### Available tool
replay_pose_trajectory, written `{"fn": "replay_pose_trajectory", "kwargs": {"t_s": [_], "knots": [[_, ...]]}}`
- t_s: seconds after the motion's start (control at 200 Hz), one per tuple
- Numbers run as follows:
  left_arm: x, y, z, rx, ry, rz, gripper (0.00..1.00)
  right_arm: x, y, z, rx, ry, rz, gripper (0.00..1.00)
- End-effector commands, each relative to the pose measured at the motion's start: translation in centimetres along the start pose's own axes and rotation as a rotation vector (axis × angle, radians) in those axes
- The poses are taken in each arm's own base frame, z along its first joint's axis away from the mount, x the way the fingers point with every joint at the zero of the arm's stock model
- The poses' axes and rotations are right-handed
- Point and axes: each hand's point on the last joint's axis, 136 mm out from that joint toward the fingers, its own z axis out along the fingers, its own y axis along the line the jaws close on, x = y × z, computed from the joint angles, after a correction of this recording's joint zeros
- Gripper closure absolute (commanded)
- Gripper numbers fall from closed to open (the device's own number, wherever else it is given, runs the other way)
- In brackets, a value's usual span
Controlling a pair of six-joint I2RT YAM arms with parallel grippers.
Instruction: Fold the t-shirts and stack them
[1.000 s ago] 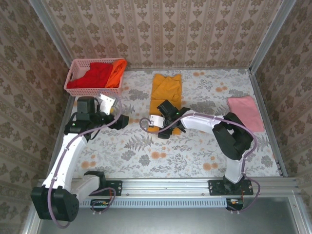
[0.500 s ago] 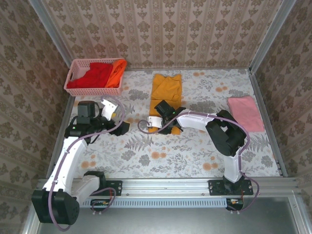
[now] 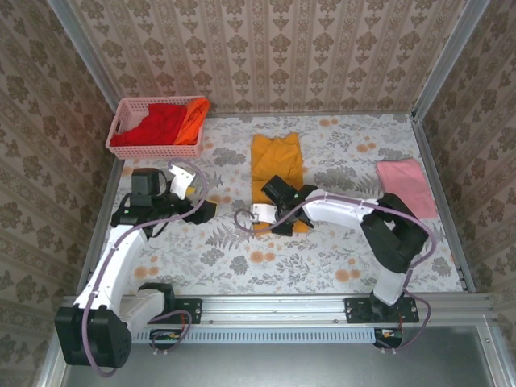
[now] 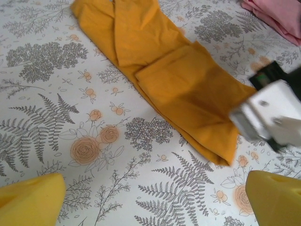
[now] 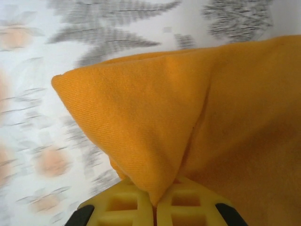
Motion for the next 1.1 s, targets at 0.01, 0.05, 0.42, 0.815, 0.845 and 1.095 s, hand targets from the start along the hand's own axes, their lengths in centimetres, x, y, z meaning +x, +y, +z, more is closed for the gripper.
{"fn": "replay_pose_trajectory", "kwargs": {"t_s": [0.01,0.05,0.42,0.815,0.845,1.095], "knots": [[-0.8,0.3,0.7,0.009,-0.033,-0.055,0.0,1.0,4.8,-3.0,-0.123,0.016,0.042,1.0],[-0.8,0.8,1.0,-0.015,-0.032,-0.085,0.0,1.2,5.7,-3.7,-0.141,0.018,0.047,1.0],[-2.5,2.0,8.5,-0.045,0.013,-0.451,0.0,1.3,8.9,-9.8,-0.214,-0.014,0.067,1.0],[-0.9,1.9,18.7,-0.086,0.205,-0.771,0.39,1.5,6.9,-10.0,-0.184,-0.02,0.072,1.0],[-0.4,1.9,19.3,-0.084,0.223,-0.785,0.42,1.7,6.7,-10.1,-0.18,-0.018,0.075,1.0],[1.6,2.1,22.6,-0.059,0.325,-0.871,0.58,2.2,5.8,-10.2,-0.148,-0.02,0.099,1.0]]}}
